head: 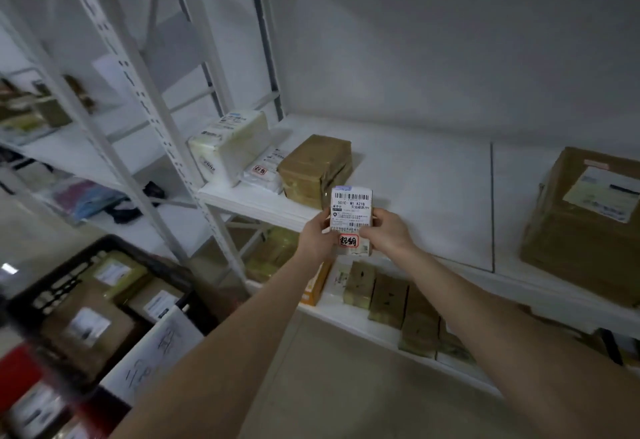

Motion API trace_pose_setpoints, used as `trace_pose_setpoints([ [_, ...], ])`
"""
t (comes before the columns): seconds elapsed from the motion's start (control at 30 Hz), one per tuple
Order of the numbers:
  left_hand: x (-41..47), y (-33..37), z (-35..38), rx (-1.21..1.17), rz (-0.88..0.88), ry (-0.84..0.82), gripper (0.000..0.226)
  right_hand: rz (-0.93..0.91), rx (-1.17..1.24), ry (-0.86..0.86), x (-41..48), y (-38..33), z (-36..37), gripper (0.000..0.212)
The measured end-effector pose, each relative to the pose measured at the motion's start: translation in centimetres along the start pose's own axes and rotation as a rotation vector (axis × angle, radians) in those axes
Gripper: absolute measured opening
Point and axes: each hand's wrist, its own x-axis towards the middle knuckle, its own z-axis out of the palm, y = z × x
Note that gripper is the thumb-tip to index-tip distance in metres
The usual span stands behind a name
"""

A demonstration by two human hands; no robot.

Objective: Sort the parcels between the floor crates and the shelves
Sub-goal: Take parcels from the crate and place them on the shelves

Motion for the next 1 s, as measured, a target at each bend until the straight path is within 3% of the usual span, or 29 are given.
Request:
trace_pose_setpoints([
  [0.27,-7.4,-4.5,-6.7,-0.052,-0.090,0.263,0.041,-0.149,-0.136,-0.256,-3.8,-1.5,8.8,0.031],
  [0.57,-15.5,-12.6,-19.6,-0.094,-0.316,0.523,0.041,-0.203,-0.200,-0.607,-9.6,-4.0,26.3,0.033],
  [0.77,-17.7,-18.9,-30.3,-0.115,-0.449,0.621,0.053,-0.214,-0.313,-0.718,-12.4,-6.7,38.1,0.026],
  [1.0,-15.8,-25.5,-39.7,-0.162,-0.517,0.641,0.051,-0.154,-0.321,-0.766,-11.6,-8.6,49.4,0.028],
])
